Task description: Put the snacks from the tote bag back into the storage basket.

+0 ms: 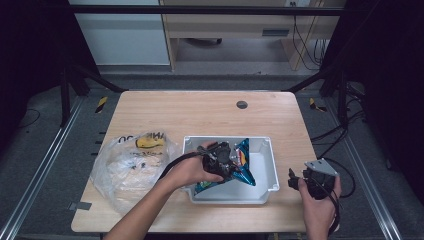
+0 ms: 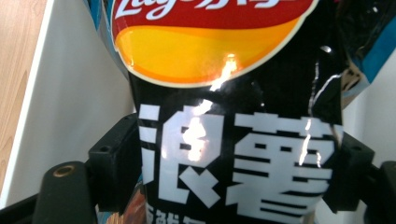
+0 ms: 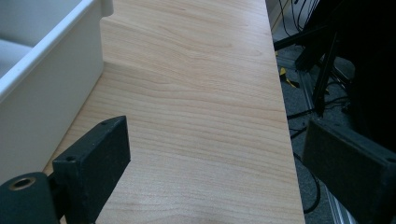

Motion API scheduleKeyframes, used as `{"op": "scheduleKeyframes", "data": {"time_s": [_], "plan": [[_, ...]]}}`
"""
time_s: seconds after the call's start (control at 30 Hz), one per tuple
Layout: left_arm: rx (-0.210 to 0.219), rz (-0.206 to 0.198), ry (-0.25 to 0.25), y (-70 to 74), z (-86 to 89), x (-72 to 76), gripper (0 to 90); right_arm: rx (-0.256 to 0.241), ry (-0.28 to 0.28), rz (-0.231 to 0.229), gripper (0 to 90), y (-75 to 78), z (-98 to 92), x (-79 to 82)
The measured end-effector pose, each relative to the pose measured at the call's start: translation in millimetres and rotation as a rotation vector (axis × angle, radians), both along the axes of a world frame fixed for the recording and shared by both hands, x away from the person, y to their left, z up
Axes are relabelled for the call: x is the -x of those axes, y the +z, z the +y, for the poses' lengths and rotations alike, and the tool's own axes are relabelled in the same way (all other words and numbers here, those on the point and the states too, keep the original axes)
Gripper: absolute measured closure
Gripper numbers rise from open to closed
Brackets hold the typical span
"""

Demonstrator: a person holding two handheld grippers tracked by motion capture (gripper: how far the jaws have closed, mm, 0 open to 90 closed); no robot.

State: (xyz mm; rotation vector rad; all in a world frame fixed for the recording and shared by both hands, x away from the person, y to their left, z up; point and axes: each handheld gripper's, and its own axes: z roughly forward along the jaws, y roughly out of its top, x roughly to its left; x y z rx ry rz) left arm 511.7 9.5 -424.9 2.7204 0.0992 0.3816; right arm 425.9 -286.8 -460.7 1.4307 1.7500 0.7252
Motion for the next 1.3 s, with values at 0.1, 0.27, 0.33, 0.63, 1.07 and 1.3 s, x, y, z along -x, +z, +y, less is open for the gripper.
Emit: {"op": "scheduleKeyframes", "data": {"time_s": [0.1,0.27,0.33,0.63,1.07,1.3], "plan": [[0.006,-0.003,0.011,0.9,0.9,0.3,16.2,-0.006,0.001,0.003,8.3,0.1,0.4,0.0],[0.030,-0.009,0.015,6.0,2.7,5.2,11.1,-0.009,-0.001,0.002,8.4,-0.6,-0.2,-0.3],[0.037,-0.016,0.014,7.9,3.1,7.2,9.1,-0.011,-0.002,0.003,8.3,-0.8,-0.8,-0.5],[0.078,-0.043,0.013,15.1,4.7,18.0,6.9,-0.017,-0.001,0.001,8.2,-0.5,-1.1,-0.4],[0.135,-0.084,0.021,28.5,9.7,30.4,6.3,-0.016,-0.006,0.002,8.2,-1.1,-1.3,-0.9],[0.183,-0.097,0.028,39.0,12.8,38.3,6.2,-0.009,0.000,0.004,8.1,-1.2,0.0,-1.6]]}}
